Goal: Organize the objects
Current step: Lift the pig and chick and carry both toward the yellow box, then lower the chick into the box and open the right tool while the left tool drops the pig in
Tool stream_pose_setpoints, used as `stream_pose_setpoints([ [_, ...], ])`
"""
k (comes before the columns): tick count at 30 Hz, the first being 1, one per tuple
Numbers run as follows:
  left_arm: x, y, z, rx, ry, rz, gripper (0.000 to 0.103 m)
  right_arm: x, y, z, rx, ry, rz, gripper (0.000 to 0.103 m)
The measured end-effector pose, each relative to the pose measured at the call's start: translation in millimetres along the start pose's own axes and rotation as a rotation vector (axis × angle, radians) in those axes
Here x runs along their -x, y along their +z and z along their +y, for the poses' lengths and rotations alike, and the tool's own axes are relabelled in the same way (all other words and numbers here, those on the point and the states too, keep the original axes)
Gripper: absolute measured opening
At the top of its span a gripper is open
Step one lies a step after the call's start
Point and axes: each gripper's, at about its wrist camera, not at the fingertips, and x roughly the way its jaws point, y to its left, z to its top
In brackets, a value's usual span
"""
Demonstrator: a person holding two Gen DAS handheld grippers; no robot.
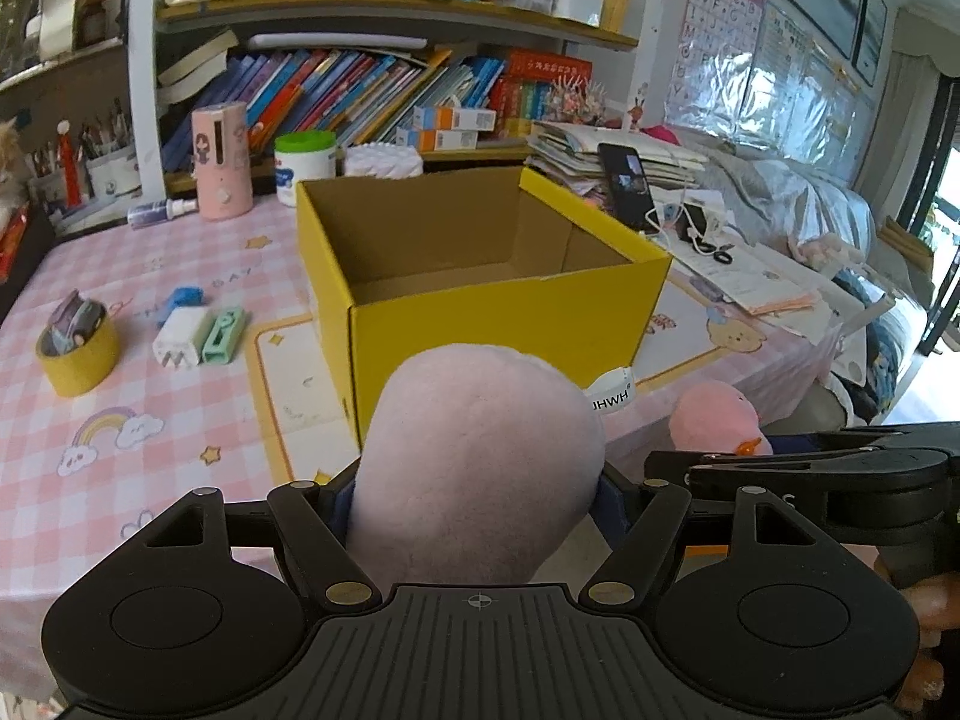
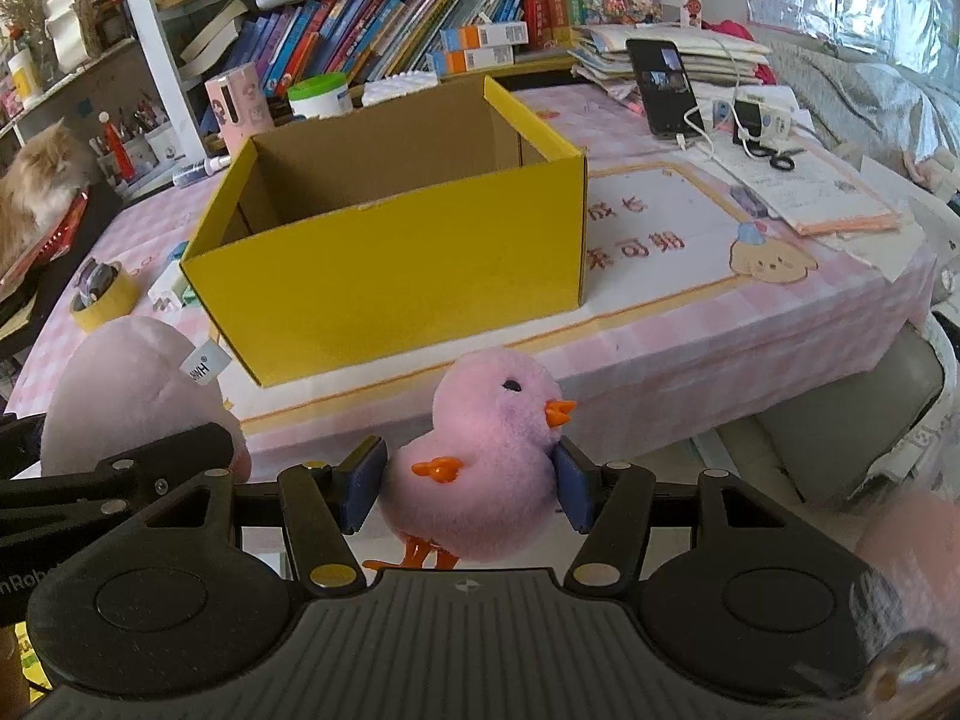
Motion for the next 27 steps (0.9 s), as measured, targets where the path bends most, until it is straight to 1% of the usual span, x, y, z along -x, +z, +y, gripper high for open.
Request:
stream_pose_setpoints([
  [5, -1.3, 10.7, -6.8, -0.011, 0.007, -0.029, 0.073, -0.7, 11.7, -6.6, 0.015, 0.003, -0.023, 0.056],
  [10, -3.8, 26.8, -12.0, -0.005, 0.012, -0.069, 0.073, 1.5, 30.8, -14.2, 0.027, 0.012, -0.061, 0.056],
  [17, -7.1, 56.1, -16.0, 0.015, 0.036, -0.148, 0.073, 11.8, 68.4, -14.6, 0.094, 0.041, -0.165, 0.056],
  [21, -11.6, 75.1, -16.3, 0.024, 0.053, -0.189, 0.073, 11.0, 92.6, -17.8, 0.117, 0.065, -0.207, 0.056],
  [22, -13.4, 79.7, -16.4, 0.024, 0.059, -0.198, 0.073, 9.8, 100.2, -19.2, 0.122, 0.073, -0.217, 0.055],
  [23, -15.7, 82.9, -17.0, 0.024, 0.065, -0.204, 0.073, 8.6, 106.9, -20.7, 0.126, 0.082, -0.226, 0.043],
  [24, -18.9, 88.2, -17.4, 0.025, 0.073, -0.211, 0.073, 7.5, 113.2, -21.7, 0.131, 0.091, -0.237, 0.040],
  [25, -20.9, 91.2, -18.4, 0.026, 0.079, -0.216, 0.073, 4.9, 121.0, -22.7, 0.137, 0.107, -0.240, 0.040],
  [27, -29.7, 98.8, -19.5, 0.021, 0.095, -0.222, 0.073, -2.1, 133.5, -24.7, 0.140, 0.126, -0.251, 0.034],
])
